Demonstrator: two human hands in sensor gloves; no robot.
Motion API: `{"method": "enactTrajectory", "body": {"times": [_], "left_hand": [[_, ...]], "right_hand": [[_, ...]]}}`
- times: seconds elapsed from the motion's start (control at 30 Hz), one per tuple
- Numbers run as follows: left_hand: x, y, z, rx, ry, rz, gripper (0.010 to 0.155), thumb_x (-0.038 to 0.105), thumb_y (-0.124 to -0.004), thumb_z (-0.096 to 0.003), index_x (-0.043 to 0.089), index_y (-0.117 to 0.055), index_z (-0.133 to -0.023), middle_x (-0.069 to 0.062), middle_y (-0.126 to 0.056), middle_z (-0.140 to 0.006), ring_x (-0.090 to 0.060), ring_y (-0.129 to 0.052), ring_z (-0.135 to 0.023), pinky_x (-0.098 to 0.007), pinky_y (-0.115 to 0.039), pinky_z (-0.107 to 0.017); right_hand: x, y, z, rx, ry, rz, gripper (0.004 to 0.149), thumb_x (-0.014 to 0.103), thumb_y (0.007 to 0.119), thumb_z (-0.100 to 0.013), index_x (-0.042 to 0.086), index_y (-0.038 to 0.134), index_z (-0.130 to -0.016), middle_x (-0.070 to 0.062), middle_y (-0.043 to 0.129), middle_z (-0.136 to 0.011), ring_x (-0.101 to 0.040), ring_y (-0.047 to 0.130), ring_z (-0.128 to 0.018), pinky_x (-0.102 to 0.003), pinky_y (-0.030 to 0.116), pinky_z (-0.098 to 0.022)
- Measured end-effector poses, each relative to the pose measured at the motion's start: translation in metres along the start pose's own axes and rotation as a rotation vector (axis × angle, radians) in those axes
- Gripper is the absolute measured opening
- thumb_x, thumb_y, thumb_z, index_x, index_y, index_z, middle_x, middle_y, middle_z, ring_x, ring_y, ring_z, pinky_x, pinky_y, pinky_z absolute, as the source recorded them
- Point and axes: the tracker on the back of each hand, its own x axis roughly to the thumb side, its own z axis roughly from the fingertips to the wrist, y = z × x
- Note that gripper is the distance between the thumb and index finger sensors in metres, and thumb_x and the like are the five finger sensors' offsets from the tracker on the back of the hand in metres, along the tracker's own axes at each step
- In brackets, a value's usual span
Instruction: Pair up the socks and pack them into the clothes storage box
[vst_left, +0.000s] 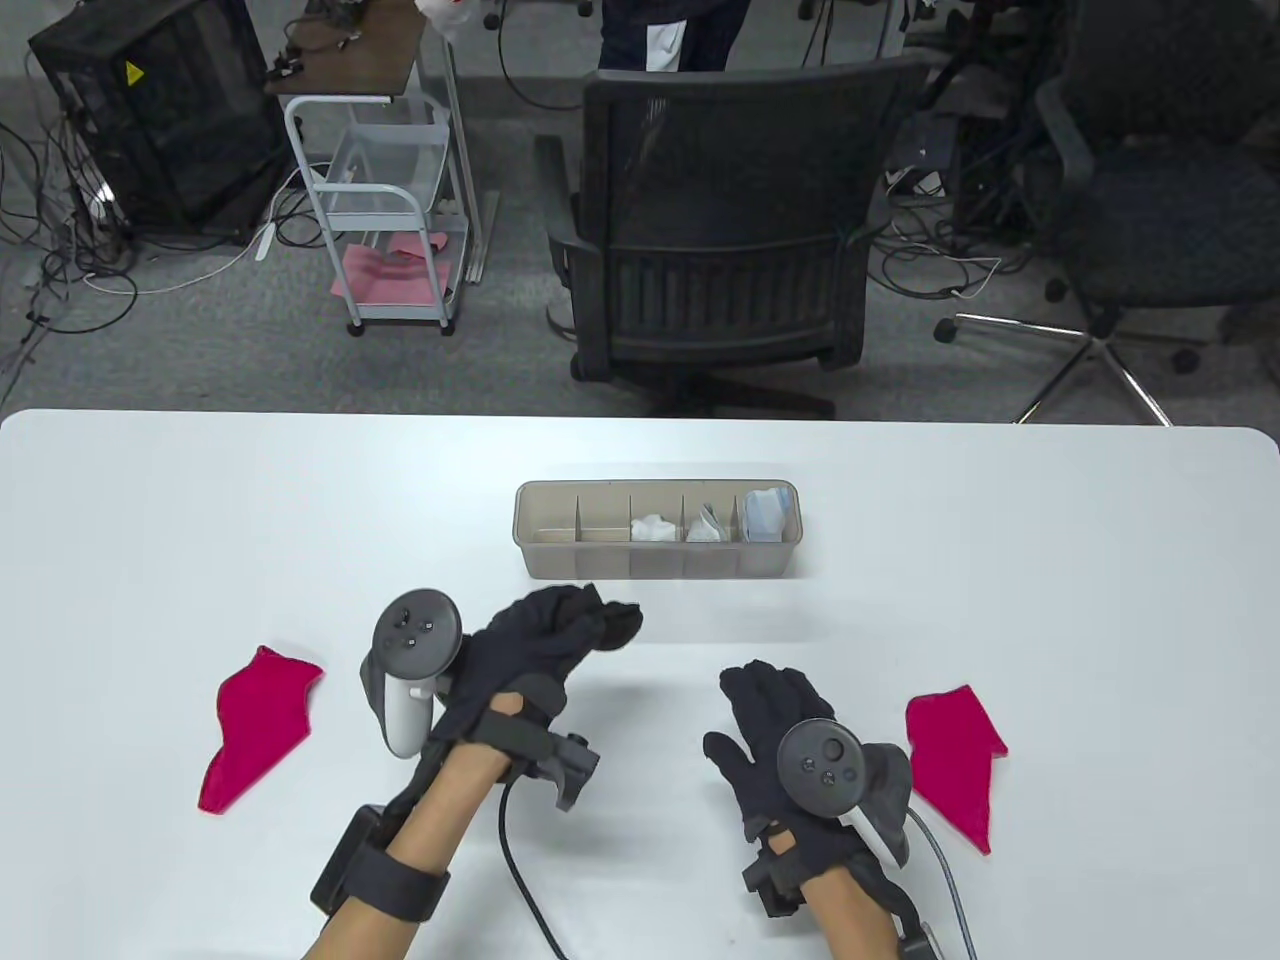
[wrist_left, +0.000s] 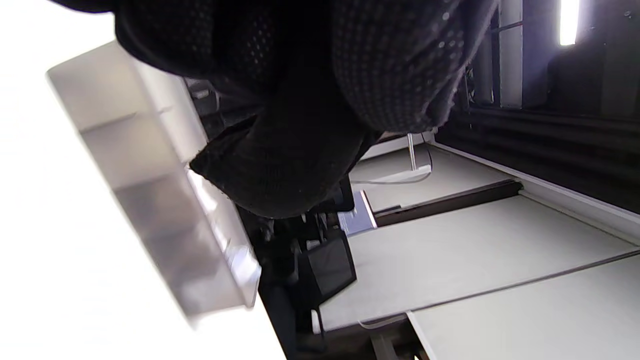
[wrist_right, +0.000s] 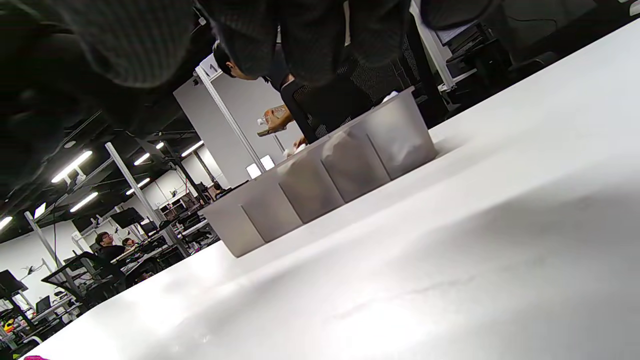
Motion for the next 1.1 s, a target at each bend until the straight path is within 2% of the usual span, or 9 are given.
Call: {"method": "enactTrajectory", "body": {"times": [0.07, 0.13, 0.17, 0.27, 0.47, 0.8, 0.9, 0.97, 1.1], "left_hand": [[0.012, 0.005, -0.024, 0.044, 0.032, -0.067, 0.06, 0.027, -0.087, -0.0439, 0.005, -0.072, -0.098, -0.024, -0.083, -0.078, -0.043, -0.08, -0.054, -0.061, -0.063, -0.041], [0.019, 0.006, -0.051, 0.072, 0.084, -0.155, 0.059, 0.026, -0.086, -0.0447, 0.005, -0.072, -0.098, -0.024, -0.083, -0.081, -0.043, -0.08, -0.054, -0.061, -0.064, -0.041], [0.02, 0.005, -0.06, 0.075, 0.114, -0.18, 0.061, 0.034, -0.082, -0.0455, 0.005, -0.072, -0.099, -0.024, -0.083, -0.081, -0.043, -0.08, -0.055, -0.061, -0.063, -0.042], [0.012, -0.003, -0.097, 0.084, 0.186, -0.248, 0.061, 0.033, -0.079, -0.0468, 0.006, -0.071, -0.1, -0.025, -0.079, -0.084, -0.045, -0.076, -0.058, -0.061, -0.06, -0.044], [-0.014, -0.02, -0.136, 0.069, 0.262, -0.397, 0.06, 0.035, -0.08, -0.0467, 0.015, -0.073, -0.102, -0.021, -0.076, -0.089, -0.043, -0.072, -0.062, -0.06, -0.057, -0.047], [-0.042, -0.042, -0.153, 0.027, 0.412, -0.59, 0.06, 0.037, -0.081, -0.0465, 0.017, -0.074, -0.103, -0.021, -0.064, -0.091, -0.042, -0.062, -0.066, -0.059, -0.05, -0.05], [-0.053, -0.047, -0.152, -0.077, 0.508, -0.638, 0.072, 0.041, -0.079, -0.0473, 0.012, -0.057, -0.11, -0.023, -0.054, -0.097, -0.042, -0.057, -0.069, -0.06, -0.047, -0.052], [-0.053, -0.046, -0.148, -0.051, 0.478, -0.656, 0.079, 0.044, -0.079, -0.0465, 0.011, -0.048, -0.112, -0.022, -0.051, -0.097, -0.041, -0.056, -0.069, -0.059, -0.046, -0.053], [-0.046, -0.036, -0.137, -0.011, 0.42, -0.629, 0.077, 0.043, -0.079, -0.0463, 0.012, -0.051, -0.111, -0.022, -0.054, -0.096, -0.041, -0.058, -0.068, -0.059, -0.047, -0.052]], "right_hand": [[0.0, 0.0, 0.0, 0.004, 0.002, -0.004, 0.067, 0.055, 0.073, -0.042, 0.032, 0.054, -0.102, -0.006, 0.056, -0.117, -0.037, 0.045, -0.108, -0.06, 0.044, -0.074], [0.0, -0.001, 0.001, 0.006, -0.001, 0.005, 0.068, 0.055, 0.073, -0.042, 0.031, 0.054, -0.103, -0.007, 0.055, -0.118, -0.038, 0.045, -0.107, -0.06, 0.044, -0.074], [0.0, -0.002, 0.001, 0.007, -0.003, 0.014, 0.068, 0.055, 0.073, -0.042, 0.031, 0.053, -0.103, -0.007, 0.054, -0.118, -0.038, 0.044, -0.107, -0.061, 0.043, -0.073], [0.001, -0.003, 0.002, 0.013, -0.011, 0.021, 0.069, 0.055, 0.073, -0.042, 0.031, 0.052, -0.103, -0.008, 0.053, -0.118, -0.04, 0.043, -0.107, -0.062, 0.042, -0.073], [0.001, -0.003, 0.001, 0.02, -0.01, 0.01, 0.069, 0.055, 0.072, -0.042, 0.03, 0.052, -0.103, -0.009, 0.052, -0.118, -0.041, 0.042, -0.107, -0.063, 0.041, -0.073], [-0.01, -0.005, -0.001, 0.02, 0.036, 0.004, 0.069, 0.055, 0.072, -0.042, 0.03, 0.052, -0.103, -0.01, 0.052, -0.118, -0.042, 0.042, -0.107, -0.063, 0.04, -0.073], [-0.01, -0.005, 0.0, 0.021, 0.034, 0.01, 0.069, 0.055, 0.072, -0.042, 0.03, 0.052, -0.103, -0.01, 0.051, -0.118, -0.042, 0.042, -0.107, -0.063, 0.04, -0.073], [-0.009, -0.004, 0.0, 0.02, 0.031, 0.011, 0.069, 0.056, 0.072, -0.042, 0.03, 0.052, -0.103, -0.01, 0.051, -0.118, -0.041, 0.042, -0.107, -0.063, 0.04, -0.073], [-0.007, -0.003, -0.001, 0.024, 0.025, 0.01, 0.07, 0.056, 0.072, -0.042, 0.03, 0.051, -0.104, -0.009, 0.051, -0.118, -0.041, 0.042, -0.107, -0.063, 0.04, -0.073]]}}
